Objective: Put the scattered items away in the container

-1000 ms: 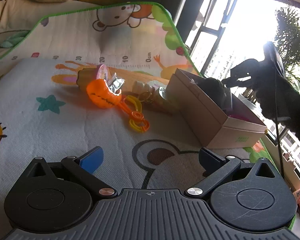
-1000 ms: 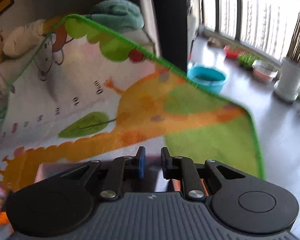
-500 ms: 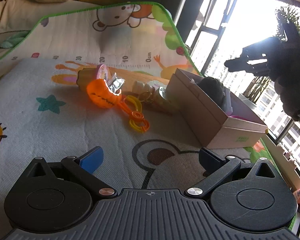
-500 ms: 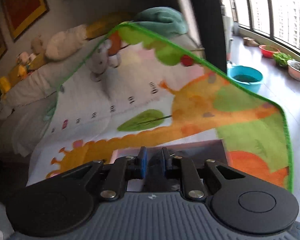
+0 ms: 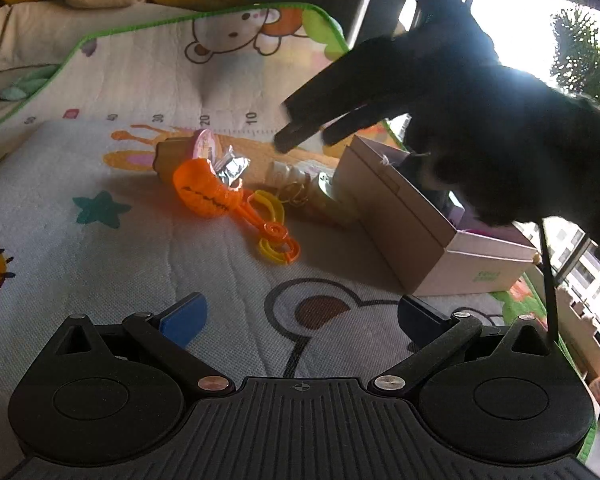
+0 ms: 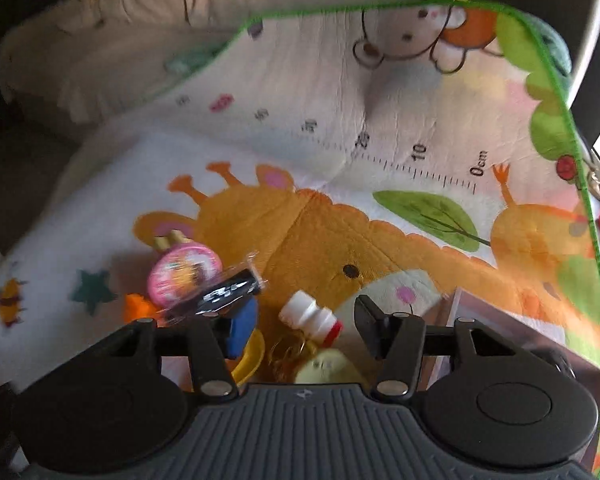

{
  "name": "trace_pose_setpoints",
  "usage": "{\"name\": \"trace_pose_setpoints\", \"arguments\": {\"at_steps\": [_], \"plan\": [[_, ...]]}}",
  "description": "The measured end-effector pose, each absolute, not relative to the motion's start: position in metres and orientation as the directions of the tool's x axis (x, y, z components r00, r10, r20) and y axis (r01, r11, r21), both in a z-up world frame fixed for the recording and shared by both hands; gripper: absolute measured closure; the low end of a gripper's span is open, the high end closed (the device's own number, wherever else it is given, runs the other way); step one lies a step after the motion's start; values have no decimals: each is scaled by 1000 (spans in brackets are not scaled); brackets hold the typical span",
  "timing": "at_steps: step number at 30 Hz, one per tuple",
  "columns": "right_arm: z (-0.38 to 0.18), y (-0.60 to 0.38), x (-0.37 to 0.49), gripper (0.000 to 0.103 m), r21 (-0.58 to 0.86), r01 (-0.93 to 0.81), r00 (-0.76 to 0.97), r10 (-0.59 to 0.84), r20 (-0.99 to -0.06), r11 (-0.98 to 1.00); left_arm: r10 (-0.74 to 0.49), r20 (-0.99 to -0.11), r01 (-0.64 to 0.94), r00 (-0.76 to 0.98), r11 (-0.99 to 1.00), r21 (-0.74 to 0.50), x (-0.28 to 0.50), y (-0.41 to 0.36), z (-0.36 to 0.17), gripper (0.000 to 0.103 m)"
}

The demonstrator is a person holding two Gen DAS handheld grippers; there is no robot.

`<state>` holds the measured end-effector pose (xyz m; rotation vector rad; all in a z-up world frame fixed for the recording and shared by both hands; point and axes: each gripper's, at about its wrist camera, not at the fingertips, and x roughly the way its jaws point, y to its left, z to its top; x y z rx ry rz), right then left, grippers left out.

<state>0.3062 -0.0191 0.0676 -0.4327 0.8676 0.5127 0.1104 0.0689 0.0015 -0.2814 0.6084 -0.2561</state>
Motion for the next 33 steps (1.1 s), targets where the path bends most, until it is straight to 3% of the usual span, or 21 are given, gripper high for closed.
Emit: {"name": "trace_pose_setpoints", "arguments": {"at_steps": [4,6,19,23,29,30,33], "plan": [[42,-6,331,50,-171,-560,490,157,-858,811,-326,-518,153,791,925,-347,110,71,1,0],[34,-8,329,57,-158,-556,467,149,-872,816,-328,-516,155,791,924,-349,110,72,1,0],[124,-126,181,57,12,-600,559,430,-709,800,-331,-512,155,792,922,-356,110,71,1,0],[97,-172,137,57,41,-554,545,399,-738,832,-313,-509,146,802,929,-341,108,69,2,0],[44,-205,93,57,-79,-499,622,292,-726,863,-248,-511,126,823,957,-261,105,60,7,0],[39,-208,89,56,-82,-491,633,290,-718,867,-232,-517,124,824,964,-235,104,57,8,0],[34,-222,79,38,-51,-455,682,311,-662,889,-190,-527,134,829,981,-143,104,44,12,0]]}}
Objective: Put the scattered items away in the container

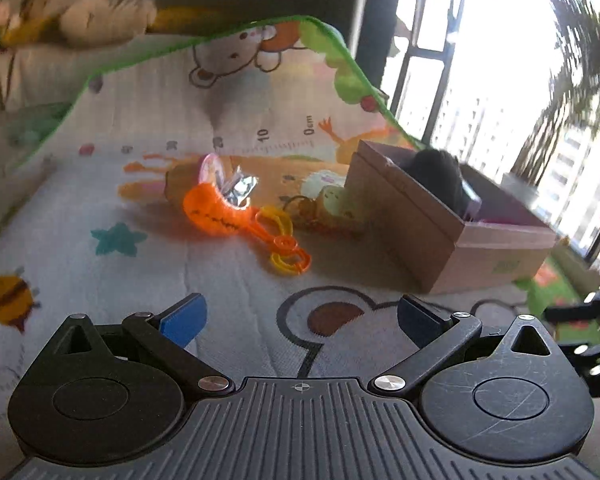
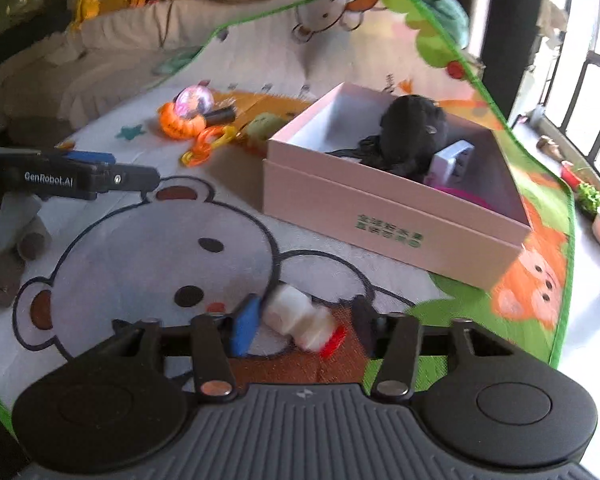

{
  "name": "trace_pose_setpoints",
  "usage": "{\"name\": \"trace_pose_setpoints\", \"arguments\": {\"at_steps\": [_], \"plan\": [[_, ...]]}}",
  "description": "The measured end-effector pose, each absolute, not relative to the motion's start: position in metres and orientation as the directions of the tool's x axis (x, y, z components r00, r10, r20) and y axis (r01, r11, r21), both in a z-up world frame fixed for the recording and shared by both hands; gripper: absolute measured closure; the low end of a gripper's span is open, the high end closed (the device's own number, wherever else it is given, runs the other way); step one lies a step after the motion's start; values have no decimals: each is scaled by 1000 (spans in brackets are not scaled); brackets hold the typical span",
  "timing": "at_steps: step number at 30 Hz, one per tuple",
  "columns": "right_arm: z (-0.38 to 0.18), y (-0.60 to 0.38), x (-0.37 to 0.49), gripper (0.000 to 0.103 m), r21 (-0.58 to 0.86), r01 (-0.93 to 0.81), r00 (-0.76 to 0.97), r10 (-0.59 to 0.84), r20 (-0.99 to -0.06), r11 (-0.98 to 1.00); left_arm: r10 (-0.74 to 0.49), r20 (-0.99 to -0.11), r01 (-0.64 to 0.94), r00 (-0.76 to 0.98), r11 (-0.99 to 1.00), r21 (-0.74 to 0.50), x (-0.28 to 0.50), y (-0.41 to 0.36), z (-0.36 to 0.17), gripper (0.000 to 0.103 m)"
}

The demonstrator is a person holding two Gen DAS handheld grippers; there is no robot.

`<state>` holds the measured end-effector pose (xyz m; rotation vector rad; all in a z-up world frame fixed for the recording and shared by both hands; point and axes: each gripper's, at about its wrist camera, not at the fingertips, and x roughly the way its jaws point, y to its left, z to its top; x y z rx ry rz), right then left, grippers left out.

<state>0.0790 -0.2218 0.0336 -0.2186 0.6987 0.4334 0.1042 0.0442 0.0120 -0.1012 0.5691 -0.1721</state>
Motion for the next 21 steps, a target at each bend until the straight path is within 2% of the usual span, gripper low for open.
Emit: {"name": "trace_pose_setpoints", "arguments": {"at_steps": [6,7,8,9,10,11,12,13,15,17,20,21], "plan": [[33,-258,82,31,165,-329,772,365,-521,930,-126,-544,141,830,990,-15,117,23,17,0],[30,-263,83,31,198,-309,779,367,-509,930,-113,-547,135,830,991,-1,121,20,17,5],[27,-268,85,31,227,-288,784,365,-501,930,-104,-552,131,827,991,9,126,18,18,24],[23,-273,87,30,252,-271,786,364,-500,929,-98,-561,128,822,992,15,132,17,18,35],[21,-277,90,29,278,-256,785,366,-499,926,-94,-569,125,817,992,15,138,16,18,37],[20,-282,91,28,304,-244,787,371,-493,921,-91,-572,120,815,993,13,143,15,18,29],[19,-286,92,23,327,-234,792,374,-482,916,-89,-573,117,815,993,12,150,14,17,26],[18,-289,93,19,345,-223,796,374,-475,912,-86,-575,116,814,993,16,155,13,16,26],[15,-294,96,19,375,-196,797,370,-478,906,-71,-584,109,809,994,30,168,11,13,28],[13,-298,99,19,402,-170,796,366,-482,900,-48,-595,94,802,994,46,180,10,10,43],[10,-304,103,17,431,-136,797,356,-487,892,-43,-609,85,792,996,40,190,12,5,56],[8,-306,105,17,440,-125,797,354,-489,889,-51,-609,87,791,996,29,190,14,4,57]]}}
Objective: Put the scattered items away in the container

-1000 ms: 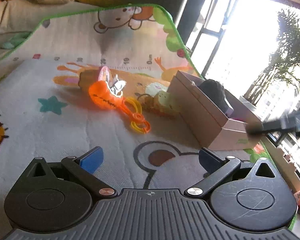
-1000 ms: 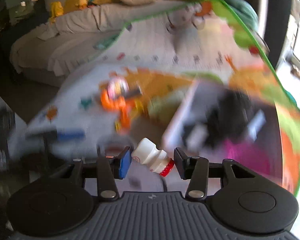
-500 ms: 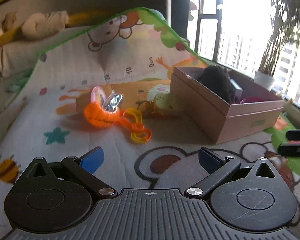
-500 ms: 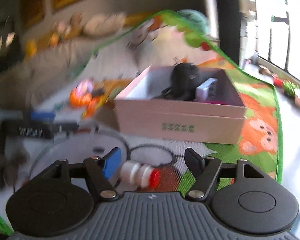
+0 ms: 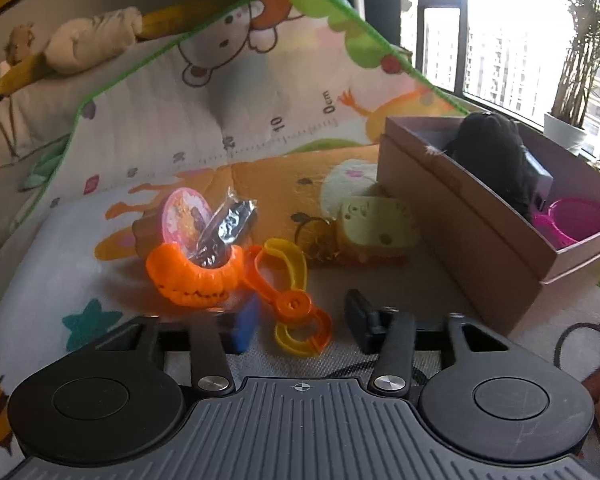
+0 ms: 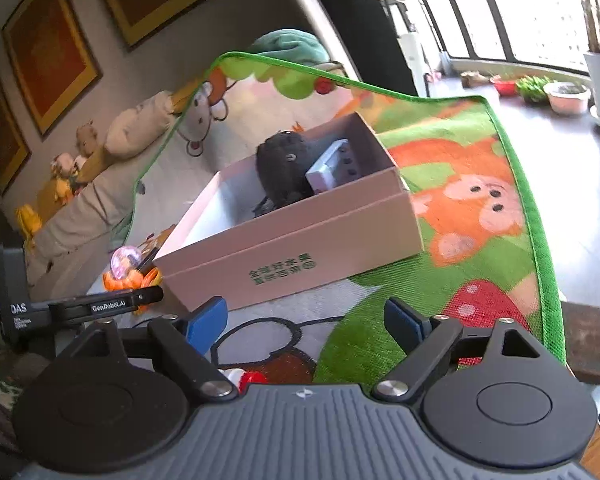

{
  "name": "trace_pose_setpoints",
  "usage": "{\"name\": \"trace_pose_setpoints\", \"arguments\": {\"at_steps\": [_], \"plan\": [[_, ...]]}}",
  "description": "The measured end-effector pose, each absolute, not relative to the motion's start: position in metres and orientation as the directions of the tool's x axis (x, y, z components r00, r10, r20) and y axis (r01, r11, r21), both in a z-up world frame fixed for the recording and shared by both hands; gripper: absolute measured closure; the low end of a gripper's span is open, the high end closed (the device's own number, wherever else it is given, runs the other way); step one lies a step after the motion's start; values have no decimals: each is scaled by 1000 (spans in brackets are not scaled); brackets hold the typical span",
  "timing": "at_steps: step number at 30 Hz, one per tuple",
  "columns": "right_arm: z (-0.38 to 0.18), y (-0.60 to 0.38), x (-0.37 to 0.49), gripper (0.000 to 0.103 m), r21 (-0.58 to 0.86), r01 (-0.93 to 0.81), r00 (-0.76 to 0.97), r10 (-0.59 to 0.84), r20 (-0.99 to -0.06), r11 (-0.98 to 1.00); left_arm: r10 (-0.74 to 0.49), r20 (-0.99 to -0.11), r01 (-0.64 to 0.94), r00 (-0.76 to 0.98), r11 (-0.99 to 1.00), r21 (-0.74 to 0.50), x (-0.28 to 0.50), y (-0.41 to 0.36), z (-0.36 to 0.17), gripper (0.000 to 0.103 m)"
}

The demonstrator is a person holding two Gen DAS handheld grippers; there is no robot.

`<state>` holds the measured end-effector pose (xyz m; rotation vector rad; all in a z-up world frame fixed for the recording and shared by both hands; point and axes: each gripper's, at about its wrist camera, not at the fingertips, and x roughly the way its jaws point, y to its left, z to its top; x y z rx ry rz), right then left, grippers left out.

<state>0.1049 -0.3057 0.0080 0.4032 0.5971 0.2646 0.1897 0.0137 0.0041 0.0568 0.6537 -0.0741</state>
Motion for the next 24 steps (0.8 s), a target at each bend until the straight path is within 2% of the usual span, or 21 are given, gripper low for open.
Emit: {"name": "trace_pose_setpoints", "arguments": {"at_steps": [1,2,8,13,15,16,17,19,21,24], "plan": [[6,-308,107,17,455,-116,793,358,-493,883,-56,-609,89,792,996,25,188,14,4,66],[5,-310,110,17,469,-106,787,362,-499,877,-59,-609,94,791,995,25,186,15,5,68],[1,-316,112,15,506,-98,786,378,-489,857,-130,-624,174,771,985,10,138,10,10,68],[1,-316,112,13,500,-99,785,376,-492,860,-251,-662,305,706,952,-36,62,1,16,68],[1,-314,111,10,495,-103,784,376,-493,863,-268,-673,335,689,942,-32,40,-2,17,64],[2,-313,111,8,490,-102,785,373,-495,866,-259,-676,343,690,939,-9,32,-3,16,58],[2,-311,111,5,483,-103,785,370,-497,870,-236,-674,342,700,939,26,26,-3,15,47],[4,-309,110,2,468,-102,787,359,-502,878,-173,-661,309,730,946,94,20,0,13,37],[4,-308,110,1,457,-96,785,349,-512,885,-116,-652,254,749,960,120,22,8,14,31],[4,-307,109,0,447,-89,786,338,-517,890,47,-603,124,797,963,240,31,19,12,16]]}}
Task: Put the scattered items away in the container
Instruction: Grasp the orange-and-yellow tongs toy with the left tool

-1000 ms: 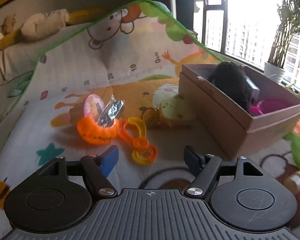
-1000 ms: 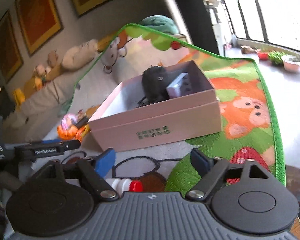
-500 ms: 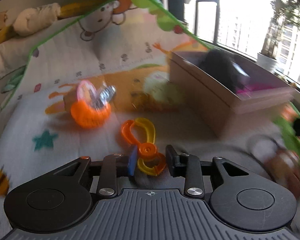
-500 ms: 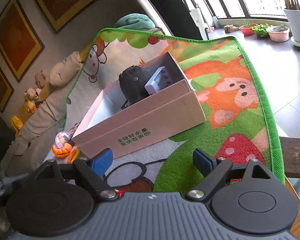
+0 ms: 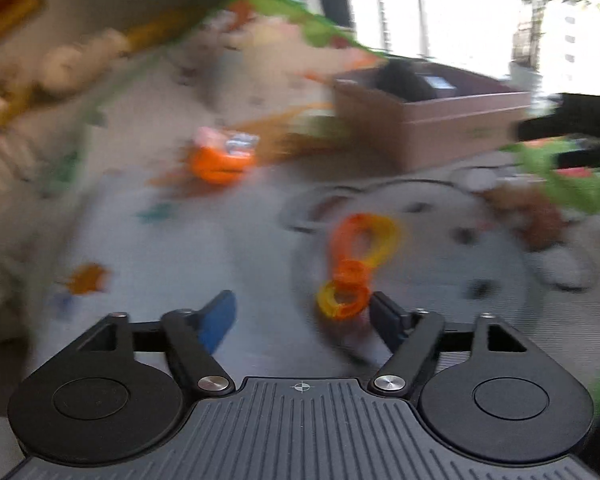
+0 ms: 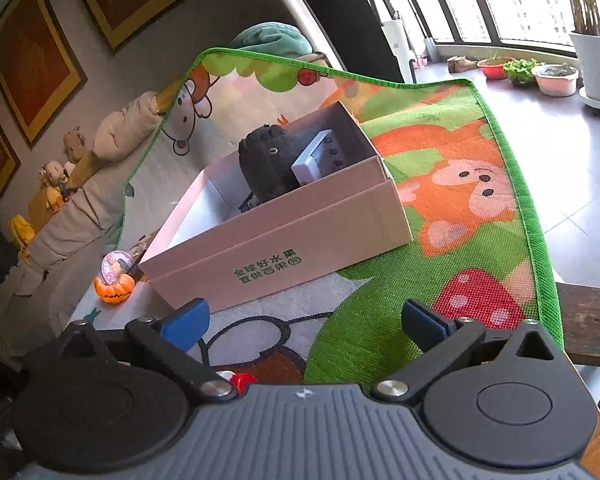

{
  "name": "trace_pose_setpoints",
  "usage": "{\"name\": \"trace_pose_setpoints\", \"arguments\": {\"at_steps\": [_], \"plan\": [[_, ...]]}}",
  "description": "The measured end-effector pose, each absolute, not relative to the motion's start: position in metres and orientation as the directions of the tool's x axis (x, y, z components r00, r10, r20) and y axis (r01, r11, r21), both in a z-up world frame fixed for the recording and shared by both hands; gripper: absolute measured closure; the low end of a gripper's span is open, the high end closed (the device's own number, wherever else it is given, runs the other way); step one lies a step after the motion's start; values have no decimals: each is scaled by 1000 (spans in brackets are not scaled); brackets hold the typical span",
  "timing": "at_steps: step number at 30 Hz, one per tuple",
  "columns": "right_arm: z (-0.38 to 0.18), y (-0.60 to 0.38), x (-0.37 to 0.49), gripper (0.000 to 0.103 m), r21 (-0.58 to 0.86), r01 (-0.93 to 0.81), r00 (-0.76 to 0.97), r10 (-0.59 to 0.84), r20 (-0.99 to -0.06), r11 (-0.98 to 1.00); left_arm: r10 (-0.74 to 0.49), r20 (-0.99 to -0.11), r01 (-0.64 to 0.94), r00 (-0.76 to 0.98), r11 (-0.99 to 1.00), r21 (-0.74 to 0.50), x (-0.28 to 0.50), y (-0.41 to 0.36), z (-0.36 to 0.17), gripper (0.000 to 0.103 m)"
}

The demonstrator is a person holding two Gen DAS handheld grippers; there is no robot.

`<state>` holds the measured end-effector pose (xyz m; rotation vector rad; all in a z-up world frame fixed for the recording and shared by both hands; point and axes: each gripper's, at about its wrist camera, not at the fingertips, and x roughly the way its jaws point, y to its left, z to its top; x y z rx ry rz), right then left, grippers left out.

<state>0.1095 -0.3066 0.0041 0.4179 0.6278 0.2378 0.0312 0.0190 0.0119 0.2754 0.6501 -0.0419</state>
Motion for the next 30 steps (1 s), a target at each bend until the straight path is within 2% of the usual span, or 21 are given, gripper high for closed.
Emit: {"name": "trace_pose_setpoints", "arguments": {"at_steps": [2,4,9,12,18,24,30], "plan": [[4,-307,110,0,442,-88,786,335,-520,893,127,-575,54,808,956,287,38,27,9,9],[4,-305,111,0,433,-88,785,330,-524,897,139,-580,9,803,970,245,41,37,10,9],[4,-301,112,0,412,-86,783,317,-535,907,-132,-652,122,747,991,-61,37,40,17,6],[4,-300,111,0,407,-86,784,314,-536,910,-179,-669,135,722,984,-117,42,30,13,5],[4,-299,111,0,399,-84,784,308,-539,913,-205,-667,166,716,979,-123,69,15,10,3],[5,-298,111,0,394,-84,783,305,-542,915,-283,-642,286,713,953,-102,95,0,5,3],[4,-293,112,0,358,-82,778,285,-560,930,-213,-640,259,739,966,-22,84,-3,11,3]]}}
